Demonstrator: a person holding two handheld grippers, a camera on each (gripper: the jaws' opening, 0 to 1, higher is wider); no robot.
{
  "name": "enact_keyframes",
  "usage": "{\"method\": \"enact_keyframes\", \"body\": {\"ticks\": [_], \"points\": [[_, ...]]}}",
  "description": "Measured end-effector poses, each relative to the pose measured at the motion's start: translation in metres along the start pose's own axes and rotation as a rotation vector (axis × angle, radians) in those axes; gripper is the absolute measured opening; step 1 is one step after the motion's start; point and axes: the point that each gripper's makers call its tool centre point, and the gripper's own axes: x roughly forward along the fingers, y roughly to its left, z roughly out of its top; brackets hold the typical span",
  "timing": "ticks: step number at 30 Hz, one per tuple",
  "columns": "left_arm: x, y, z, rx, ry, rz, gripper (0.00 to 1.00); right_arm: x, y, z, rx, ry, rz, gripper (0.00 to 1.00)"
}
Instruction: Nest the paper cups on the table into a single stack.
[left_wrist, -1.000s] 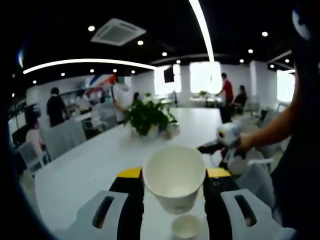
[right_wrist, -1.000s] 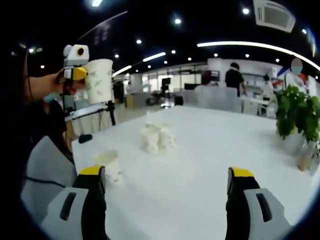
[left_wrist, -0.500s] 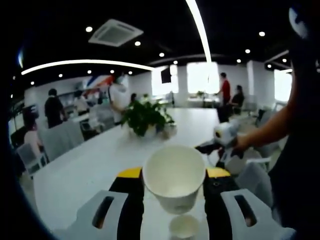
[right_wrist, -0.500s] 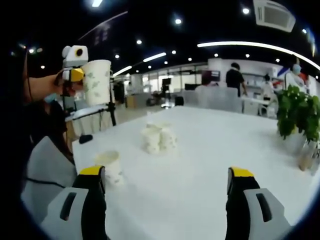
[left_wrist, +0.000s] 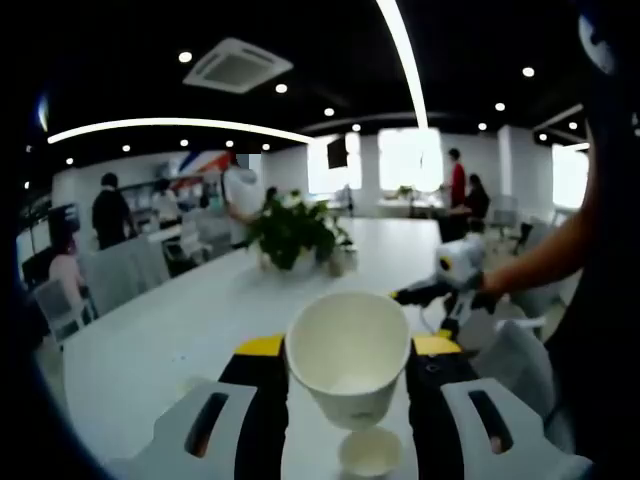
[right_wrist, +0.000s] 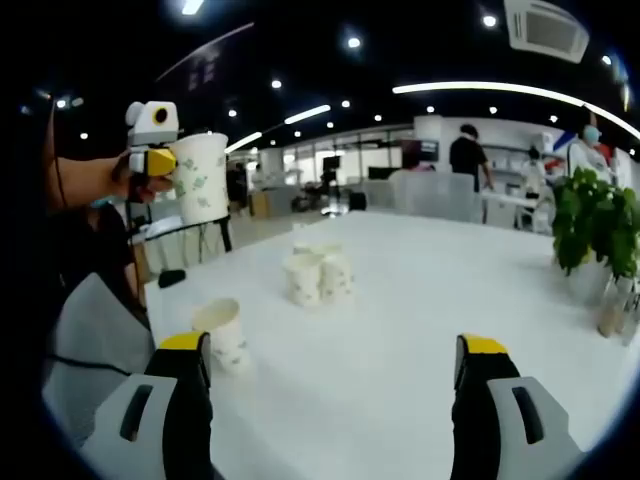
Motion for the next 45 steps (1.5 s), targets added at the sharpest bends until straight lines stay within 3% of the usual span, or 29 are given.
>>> {"method": "enact_keyframes", "body": {"ticks": [8,18,24,34,45], "points": [[-0.001,-0.005,-0.004,0.031,-0.026,0.002,0.44,-0.001,0.000,-0.002,0.002,0.003,-0.001,1.00],[0.002,-0.010,-0.022,0.057,0.005,0.007,0.44,-0.002,0.002,-0.003,0.001,0.005,0.000,1.00],[0.007,-0.014,-0.033,0.031,0.003,0.001,0.44,-0.004,0.003,-0.004,0.002,0.007,0.001,1.00],[0.010,-0.012,-0.038,0.015,-0.020,0.024,0.43,-0.005,0.001,-0.005,0.000,0.010,-0.001,1.00],[0.013,-0.014,-0.057,0.010,0.018,0.025,0.43,-0.004,0.001,-0.004,0.005,0.010,0.000,1.00]]}}
